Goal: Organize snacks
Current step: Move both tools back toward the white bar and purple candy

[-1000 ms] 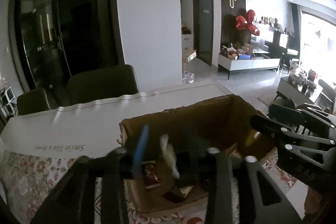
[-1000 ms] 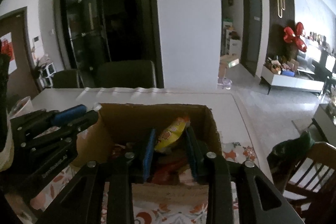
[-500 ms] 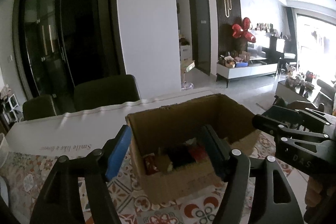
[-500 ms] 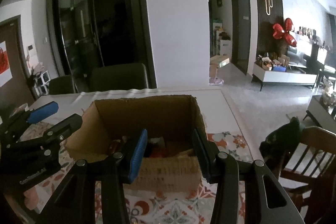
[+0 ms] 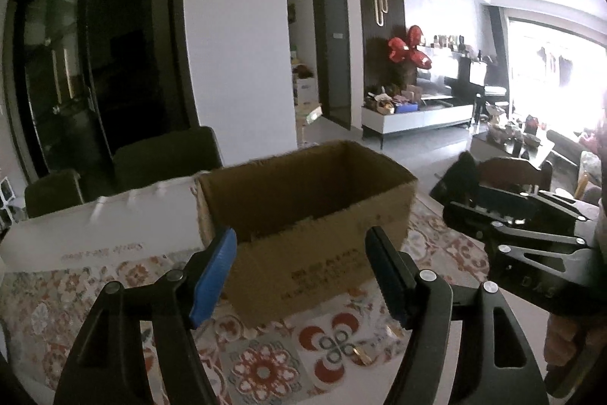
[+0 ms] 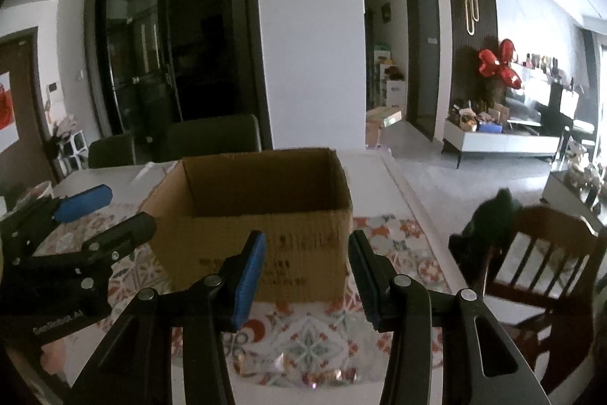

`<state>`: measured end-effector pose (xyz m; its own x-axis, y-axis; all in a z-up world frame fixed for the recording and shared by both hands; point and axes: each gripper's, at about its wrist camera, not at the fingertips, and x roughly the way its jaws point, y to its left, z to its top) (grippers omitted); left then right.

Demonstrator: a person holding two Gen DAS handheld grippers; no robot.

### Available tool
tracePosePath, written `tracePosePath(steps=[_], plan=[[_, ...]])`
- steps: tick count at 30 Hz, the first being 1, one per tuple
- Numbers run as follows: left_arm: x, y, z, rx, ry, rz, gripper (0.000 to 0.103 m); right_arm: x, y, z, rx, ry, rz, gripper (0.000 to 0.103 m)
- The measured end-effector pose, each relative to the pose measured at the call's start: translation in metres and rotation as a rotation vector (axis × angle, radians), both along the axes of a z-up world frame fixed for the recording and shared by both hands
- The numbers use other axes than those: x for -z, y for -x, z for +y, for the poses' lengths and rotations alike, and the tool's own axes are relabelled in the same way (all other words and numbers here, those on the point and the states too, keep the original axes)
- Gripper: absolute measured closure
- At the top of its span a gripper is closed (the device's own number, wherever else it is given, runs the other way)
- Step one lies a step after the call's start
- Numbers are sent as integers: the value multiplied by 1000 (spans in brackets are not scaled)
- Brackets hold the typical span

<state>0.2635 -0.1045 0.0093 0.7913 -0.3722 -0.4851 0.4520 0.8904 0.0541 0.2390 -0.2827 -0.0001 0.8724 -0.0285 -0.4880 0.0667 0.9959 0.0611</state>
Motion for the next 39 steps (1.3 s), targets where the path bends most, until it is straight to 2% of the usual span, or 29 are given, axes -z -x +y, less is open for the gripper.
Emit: tracePosePath(steps=[13, 24, 31, 39], plan=[[43, 23, -7, 63, -60, 50, 33, 38, 23, -5, 29, -7, 88, 57], [73, 30, -20, 150, -113, 46, 33, 72, 33, -7, 22, -10, 162, 57], [102, 25, -39, 255, -159, 123, 33, 99, 34, -15, 30, -12, 211, 57], [125, 12, -56, 327, -189, 199, 33, 124, 26, -23, 36, -56, 261, 57]])
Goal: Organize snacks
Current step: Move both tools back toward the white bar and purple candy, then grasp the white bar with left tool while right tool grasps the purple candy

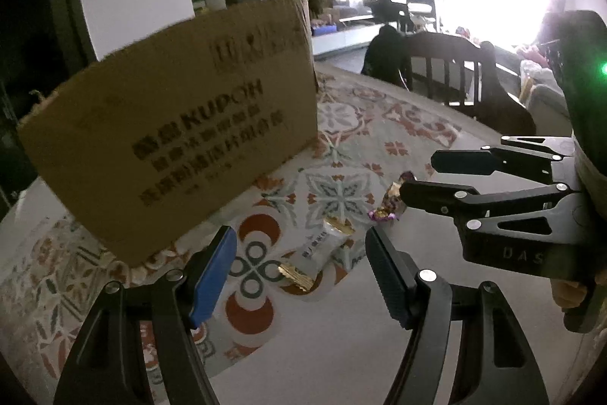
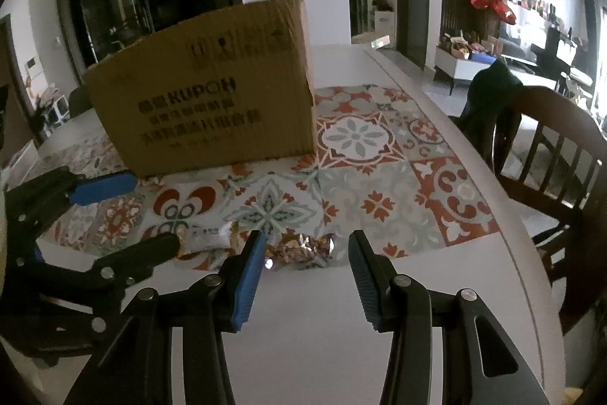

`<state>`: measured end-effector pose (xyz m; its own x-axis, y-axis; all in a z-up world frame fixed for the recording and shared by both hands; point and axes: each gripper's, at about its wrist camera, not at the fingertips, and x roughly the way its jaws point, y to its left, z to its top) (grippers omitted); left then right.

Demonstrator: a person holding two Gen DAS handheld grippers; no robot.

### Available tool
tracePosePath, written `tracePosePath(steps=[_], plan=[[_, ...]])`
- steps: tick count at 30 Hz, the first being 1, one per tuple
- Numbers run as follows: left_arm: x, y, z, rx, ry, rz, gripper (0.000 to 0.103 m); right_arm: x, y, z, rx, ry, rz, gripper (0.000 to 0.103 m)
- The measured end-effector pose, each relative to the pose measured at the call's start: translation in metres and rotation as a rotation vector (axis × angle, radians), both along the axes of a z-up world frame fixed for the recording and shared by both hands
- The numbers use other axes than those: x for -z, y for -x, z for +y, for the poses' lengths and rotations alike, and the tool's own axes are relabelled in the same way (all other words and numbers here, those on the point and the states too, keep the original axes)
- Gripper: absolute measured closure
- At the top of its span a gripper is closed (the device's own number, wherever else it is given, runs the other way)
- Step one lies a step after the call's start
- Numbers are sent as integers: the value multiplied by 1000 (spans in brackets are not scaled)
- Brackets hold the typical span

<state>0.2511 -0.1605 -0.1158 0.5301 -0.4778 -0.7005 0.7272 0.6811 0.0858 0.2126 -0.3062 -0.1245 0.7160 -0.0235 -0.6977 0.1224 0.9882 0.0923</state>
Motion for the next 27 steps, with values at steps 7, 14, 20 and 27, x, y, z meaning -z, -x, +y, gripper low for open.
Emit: tracePosePath(steps=[7, 14, 20, 27], plan=[[18, -9, -5, 16, -17, 53, 33, 10, -7, 1, -18, -31, 14, 57], [25, -19, -6, 7, 13, 105, 34, 15, -12, -2, 6, -44, 14, 57], [30, -27, -10, 1, 11, 154, 44, 19, -17, -4, 5, -91, 34, 57], [32, -27, -12, 9, 5, 162, 76, 22, -19, -3, 1, -103, 50, 58]])
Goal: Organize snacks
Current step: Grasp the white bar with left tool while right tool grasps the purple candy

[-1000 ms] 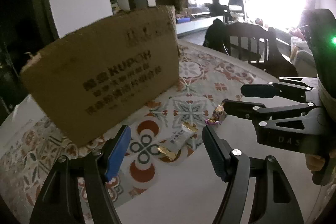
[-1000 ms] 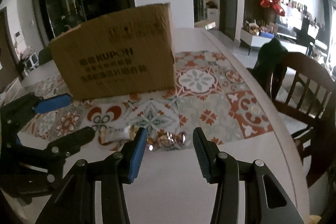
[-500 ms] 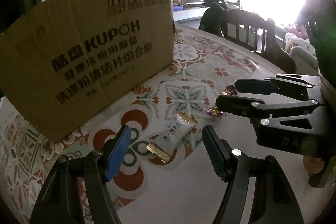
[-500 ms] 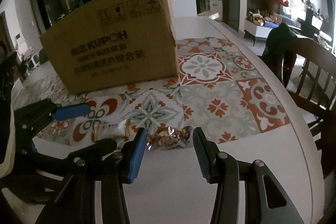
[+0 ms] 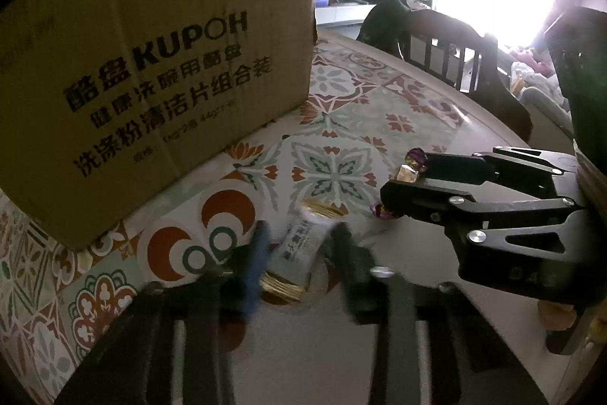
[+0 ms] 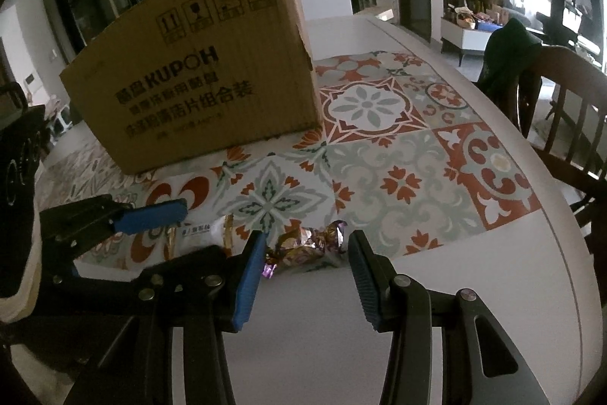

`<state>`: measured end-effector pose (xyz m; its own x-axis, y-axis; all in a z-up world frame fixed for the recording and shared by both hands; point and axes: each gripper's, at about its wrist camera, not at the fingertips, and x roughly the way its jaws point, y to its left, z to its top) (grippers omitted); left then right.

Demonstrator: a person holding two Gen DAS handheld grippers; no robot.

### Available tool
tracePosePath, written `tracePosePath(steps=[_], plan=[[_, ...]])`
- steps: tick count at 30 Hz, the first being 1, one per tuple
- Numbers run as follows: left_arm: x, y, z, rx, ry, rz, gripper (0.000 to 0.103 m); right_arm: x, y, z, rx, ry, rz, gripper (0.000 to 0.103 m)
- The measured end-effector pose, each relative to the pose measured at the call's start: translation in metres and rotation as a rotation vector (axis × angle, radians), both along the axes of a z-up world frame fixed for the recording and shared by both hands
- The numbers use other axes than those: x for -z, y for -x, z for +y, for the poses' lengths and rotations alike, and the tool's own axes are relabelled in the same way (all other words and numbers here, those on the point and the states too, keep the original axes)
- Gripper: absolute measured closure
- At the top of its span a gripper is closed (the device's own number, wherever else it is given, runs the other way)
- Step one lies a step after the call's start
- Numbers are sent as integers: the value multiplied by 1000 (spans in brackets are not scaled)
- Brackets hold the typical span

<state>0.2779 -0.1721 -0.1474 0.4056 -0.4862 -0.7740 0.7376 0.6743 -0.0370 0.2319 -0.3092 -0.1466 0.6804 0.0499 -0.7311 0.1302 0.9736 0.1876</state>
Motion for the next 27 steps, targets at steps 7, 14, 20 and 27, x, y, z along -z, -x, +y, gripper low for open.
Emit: tracePosePath(steps=[7, 14, 20, 27], plan=[[-1, 0, 3, -37, 34, 33, 84, 1, 0, 3, -19, 1, 4, 74], [-14, 1, 9, -91, 87, 54, 84, -1, 2, 8, -31, 10, -5, 75], [-31, 6, 17, -135, 123, 36, 84, -10, 6, 11, -33, -1, -19, 75], [-53, 14, 29, -168, 162, -1, 84, -30, 13, 17, -39, 0, -62, 75]])
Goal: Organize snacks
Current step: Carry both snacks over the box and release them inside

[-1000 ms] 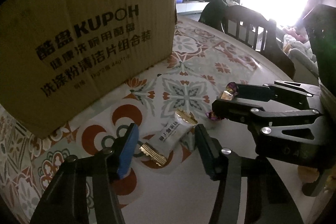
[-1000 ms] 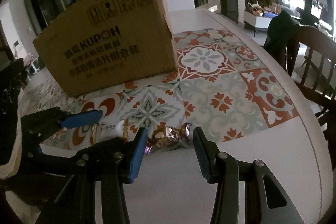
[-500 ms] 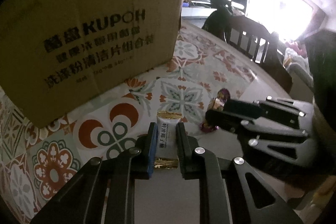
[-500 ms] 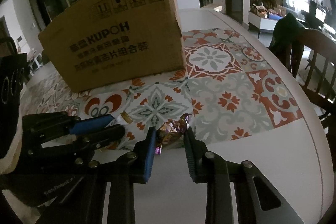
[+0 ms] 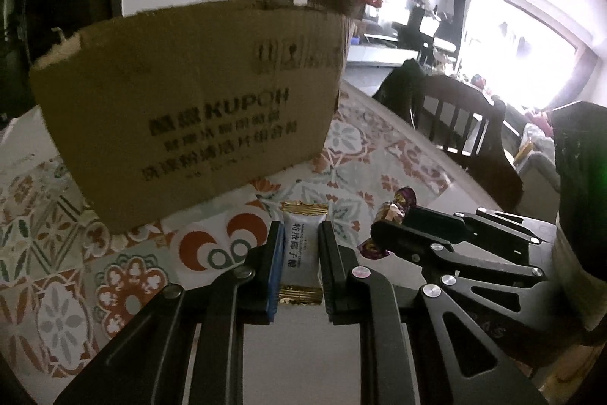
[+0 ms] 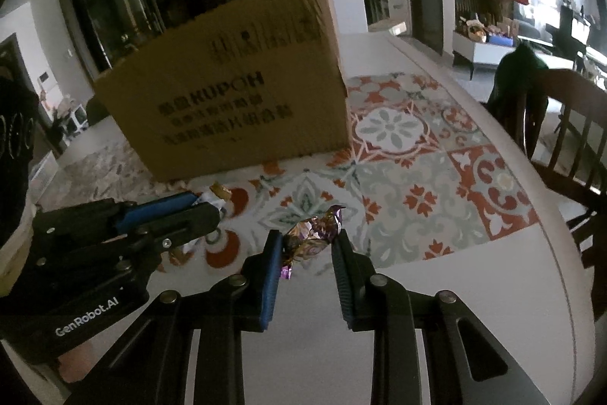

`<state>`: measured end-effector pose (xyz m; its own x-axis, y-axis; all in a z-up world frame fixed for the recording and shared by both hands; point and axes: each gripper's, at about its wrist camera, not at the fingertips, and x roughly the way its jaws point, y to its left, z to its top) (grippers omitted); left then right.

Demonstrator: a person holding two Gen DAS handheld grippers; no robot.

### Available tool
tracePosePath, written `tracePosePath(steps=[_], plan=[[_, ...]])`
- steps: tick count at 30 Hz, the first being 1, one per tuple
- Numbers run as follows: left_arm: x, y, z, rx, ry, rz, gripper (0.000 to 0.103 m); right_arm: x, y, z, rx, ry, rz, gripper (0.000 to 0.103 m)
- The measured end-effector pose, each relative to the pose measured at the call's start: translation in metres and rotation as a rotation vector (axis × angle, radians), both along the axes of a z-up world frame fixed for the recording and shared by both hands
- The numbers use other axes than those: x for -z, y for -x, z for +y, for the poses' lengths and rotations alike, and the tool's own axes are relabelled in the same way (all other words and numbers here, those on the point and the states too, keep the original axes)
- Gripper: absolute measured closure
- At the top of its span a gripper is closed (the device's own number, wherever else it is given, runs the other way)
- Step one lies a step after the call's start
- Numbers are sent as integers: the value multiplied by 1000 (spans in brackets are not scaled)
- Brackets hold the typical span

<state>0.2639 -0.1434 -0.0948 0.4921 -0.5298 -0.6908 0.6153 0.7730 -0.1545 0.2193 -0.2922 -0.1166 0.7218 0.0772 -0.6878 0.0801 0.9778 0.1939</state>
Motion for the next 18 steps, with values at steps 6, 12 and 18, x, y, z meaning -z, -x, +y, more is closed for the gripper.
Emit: tracePosePath(steps=[6, 12, 18], plan=[[-31, 11, 14, -32, 43, -64, 84, -32, 8, 9, -14, 26, -80, 75], [-62, 21, 22, -68, 63, -151, 84, -63, 13, 12, -23, 34, -161, 75], [-93, 26, 34, -108, 83, -246, 84, -88, 16, 15, -27, 38, -229, 75]])
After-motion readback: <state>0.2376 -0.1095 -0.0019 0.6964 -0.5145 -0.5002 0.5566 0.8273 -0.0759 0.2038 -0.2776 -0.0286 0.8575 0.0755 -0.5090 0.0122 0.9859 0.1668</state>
